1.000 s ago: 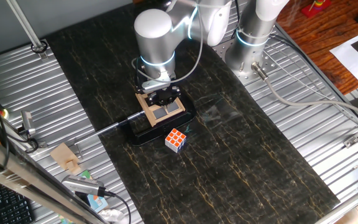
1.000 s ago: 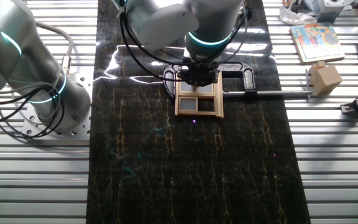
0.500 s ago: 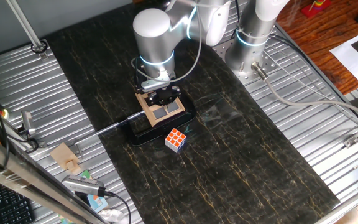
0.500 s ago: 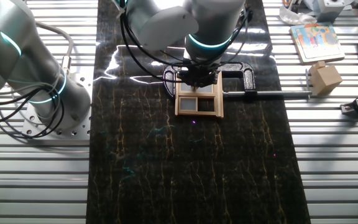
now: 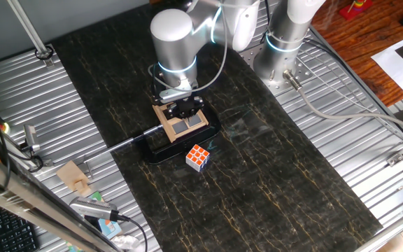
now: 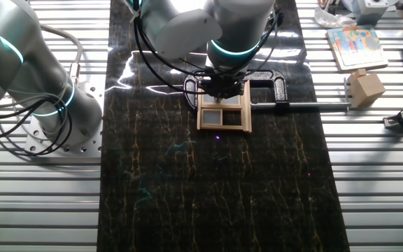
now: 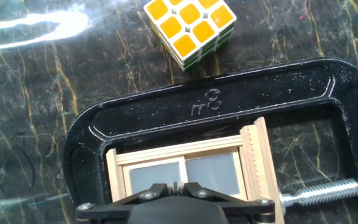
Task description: Open a sliding window
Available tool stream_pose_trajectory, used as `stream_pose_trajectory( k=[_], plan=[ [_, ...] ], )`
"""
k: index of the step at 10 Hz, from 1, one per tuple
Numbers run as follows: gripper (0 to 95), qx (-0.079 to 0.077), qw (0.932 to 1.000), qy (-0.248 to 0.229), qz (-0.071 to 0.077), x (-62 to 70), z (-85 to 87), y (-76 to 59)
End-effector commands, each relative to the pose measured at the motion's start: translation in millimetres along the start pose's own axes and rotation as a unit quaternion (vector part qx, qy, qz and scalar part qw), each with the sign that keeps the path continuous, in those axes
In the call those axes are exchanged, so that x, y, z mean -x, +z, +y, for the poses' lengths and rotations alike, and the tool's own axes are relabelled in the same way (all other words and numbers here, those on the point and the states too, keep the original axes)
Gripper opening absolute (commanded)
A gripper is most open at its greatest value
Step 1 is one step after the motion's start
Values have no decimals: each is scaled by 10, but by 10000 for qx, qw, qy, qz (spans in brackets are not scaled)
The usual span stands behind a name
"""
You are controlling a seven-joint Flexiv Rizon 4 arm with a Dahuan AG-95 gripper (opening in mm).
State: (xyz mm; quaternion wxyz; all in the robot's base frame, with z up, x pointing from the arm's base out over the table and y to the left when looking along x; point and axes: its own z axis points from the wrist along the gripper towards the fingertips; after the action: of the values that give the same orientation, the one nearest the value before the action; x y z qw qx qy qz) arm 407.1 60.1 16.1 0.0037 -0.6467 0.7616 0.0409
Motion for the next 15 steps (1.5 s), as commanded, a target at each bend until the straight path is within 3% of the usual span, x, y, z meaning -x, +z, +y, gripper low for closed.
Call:
stream_pose_trajectory(
  k=[1,15],
  plan=[
    [0,-3,10000,1,7,2,-11,6],
    [0,-17,10000,62,20,73,-225,-24]
  ],
)
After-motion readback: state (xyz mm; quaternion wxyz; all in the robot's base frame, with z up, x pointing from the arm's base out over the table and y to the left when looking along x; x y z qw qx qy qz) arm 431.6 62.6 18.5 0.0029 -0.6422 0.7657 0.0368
